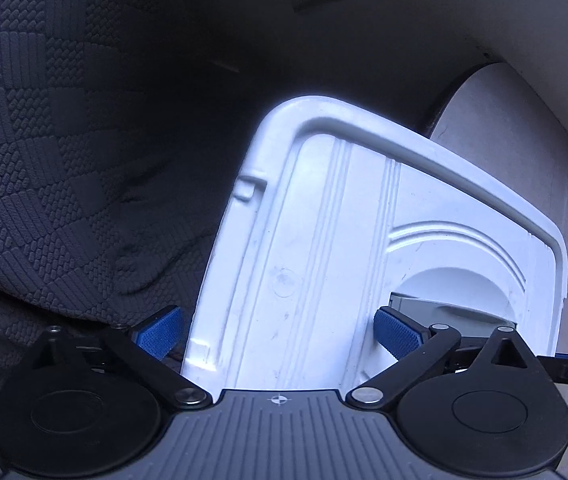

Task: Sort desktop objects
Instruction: 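Close both grippers on the lid rim and tilt it up, then lift the white lid with both grippers and carry it toward the turquoise tub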

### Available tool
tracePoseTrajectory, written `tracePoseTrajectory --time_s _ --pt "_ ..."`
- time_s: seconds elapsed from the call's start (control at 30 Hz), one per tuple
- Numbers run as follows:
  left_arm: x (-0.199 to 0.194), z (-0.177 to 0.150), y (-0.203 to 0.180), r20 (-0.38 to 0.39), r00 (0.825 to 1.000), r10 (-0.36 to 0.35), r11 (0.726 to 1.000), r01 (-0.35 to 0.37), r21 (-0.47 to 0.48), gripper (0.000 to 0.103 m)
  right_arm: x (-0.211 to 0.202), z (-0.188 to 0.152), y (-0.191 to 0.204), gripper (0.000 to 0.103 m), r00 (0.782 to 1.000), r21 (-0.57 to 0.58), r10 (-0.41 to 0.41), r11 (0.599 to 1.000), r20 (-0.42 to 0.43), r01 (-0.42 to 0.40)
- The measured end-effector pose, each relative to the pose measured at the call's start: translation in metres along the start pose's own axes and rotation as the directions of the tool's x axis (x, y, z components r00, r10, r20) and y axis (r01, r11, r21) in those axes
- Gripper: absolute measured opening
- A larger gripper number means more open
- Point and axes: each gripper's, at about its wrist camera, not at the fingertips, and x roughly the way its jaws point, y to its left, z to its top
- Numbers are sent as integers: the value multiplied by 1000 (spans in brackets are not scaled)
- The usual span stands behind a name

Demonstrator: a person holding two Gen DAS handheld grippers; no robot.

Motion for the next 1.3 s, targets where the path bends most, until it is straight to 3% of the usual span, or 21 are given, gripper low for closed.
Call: tracePoseTrajectory --time_s 0.1,0.37,0.7,0.8,0.83,0.97,1.3 --pt "1 -7 3 16 999 -34 999 34 -8 103 11 10 3 95 999 47 15 999 35 -16" --pt "-3 -8 9 54 996 -74 997 73 27 103 4 11 3 95 997 -25 66 998 51 -65" --pt "-6 -3 17 46 993 -106 994 105 23 103 -3 14 -2 94 966 -28 247 969 75 -245" --pt "-6 -2 20 46 993 -112 994 111 21 103 -5 15 1 83 966 -41 238 971 99 -235" --pt "-8 -1 20 51 993 -111 994 110 17 103 -7 15 2 71 971 -44 218 976 101 -214" --pt "-2 -1 23 65 988 -138 990 139 -18 103 -7 16 -2 67 969 -25 236 972 70 -235" --pt "-7 -2 13 79 988 -130 991 131 1 102 -29 11 -2 67 974 -68 197 979 115 -190"
